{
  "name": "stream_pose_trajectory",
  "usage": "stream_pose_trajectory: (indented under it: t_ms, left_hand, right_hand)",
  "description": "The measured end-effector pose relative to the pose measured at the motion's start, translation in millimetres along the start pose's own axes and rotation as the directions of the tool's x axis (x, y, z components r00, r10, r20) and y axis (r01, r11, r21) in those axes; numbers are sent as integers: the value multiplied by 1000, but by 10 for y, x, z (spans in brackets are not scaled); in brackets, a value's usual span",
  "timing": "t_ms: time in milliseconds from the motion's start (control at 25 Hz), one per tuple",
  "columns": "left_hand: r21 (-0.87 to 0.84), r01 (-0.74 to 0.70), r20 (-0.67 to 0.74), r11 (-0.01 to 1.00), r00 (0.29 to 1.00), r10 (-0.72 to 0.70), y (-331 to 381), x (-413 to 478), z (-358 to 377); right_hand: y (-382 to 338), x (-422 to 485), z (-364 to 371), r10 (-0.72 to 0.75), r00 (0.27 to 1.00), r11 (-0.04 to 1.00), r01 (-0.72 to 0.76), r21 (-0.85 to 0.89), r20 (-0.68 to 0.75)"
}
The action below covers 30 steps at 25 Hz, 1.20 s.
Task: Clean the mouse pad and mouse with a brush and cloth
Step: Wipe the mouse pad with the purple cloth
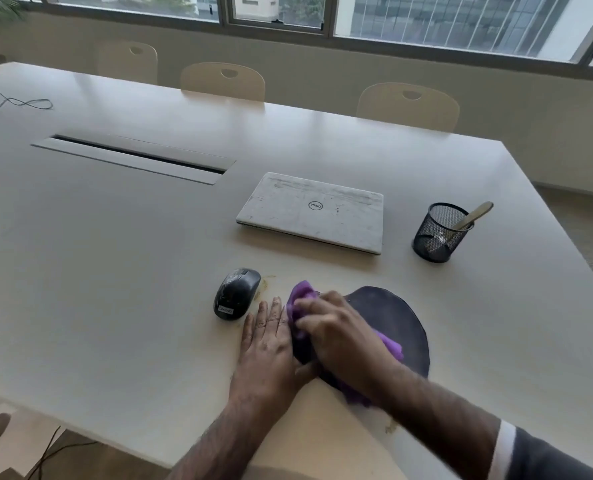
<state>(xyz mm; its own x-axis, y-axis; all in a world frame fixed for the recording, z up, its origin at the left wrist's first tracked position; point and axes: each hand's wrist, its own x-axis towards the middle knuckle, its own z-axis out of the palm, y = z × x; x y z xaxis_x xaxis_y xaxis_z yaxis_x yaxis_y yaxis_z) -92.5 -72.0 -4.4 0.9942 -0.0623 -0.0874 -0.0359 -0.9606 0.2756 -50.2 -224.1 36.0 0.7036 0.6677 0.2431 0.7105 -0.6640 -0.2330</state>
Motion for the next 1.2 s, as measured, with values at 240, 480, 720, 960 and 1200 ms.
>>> stream_pose_trajectory:
  t_ms: [240, 480, 720, 960, 1200]
  left_hand:
    - [-49, 24, -21, 999, 999, -25, 10, -14, 1]
    - [-106, 16, -63, 994, 998, -23, 7, -6, -14]
    - [-114, 11, -18, 993, 1000, -13, 21, -8, -38]
    - [-68, 4, -23, 998, 1000, -5, -23, 10, 12]
    - [-68, 19, -43, 998, 999, -22, -20, 1, 21]
  right_hand:
    - [387, 309, -57, 198, 980, 980, -199, -12, -28]
    - [54, 134, -79, -52, 992, 997, 59, -55, 119]
    - [124, 197, 34, 116, 991, 993, -116, -3, 58]
    - [50, -128, -35, -58, 998, 998, 59, -35, 28]
    - [669, 137, 61, 367, 926, 928, -370, -28, -88]
